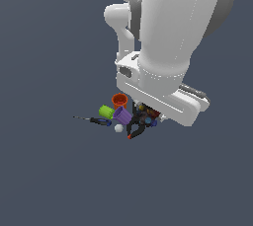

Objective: Pick up a designated object from a clutter of objects.

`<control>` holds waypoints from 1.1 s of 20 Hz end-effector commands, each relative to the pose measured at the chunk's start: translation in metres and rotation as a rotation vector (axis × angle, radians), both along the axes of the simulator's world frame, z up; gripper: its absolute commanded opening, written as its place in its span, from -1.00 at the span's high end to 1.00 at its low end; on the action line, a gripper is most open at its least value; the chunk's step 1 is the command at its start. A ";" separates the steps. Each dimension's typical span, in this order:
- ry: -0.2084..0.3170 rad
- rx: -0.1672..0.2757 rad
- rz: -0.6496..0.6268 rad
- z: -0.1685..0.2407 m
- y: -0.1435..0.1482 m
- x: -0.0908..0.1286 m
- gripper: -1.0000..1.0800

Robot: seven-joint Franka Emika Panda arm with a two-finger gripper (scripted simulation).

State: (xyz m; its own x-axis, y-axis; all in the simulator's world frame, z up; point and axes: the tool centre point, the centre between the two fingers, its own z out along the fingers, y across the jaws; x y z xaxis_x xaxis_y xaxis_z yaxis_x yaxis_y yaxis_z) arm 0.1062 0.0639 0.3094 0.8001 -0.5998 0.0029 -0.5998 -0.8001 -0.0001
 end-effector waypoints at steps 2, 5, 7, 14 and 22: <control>0.000 0.000 0.000 0.036 0.013 0.002 1.00; 0.001 0.001 0.000 0.061 0.022 0.005 1.00; 0.001 0.001 0.000 0.074 0.027 0.006 1.00; 0.002 0.001 0.001 0.105 0.038 0.011 1.00; 0.002 0.002 0.001 0.116 0.043 0.013 1.00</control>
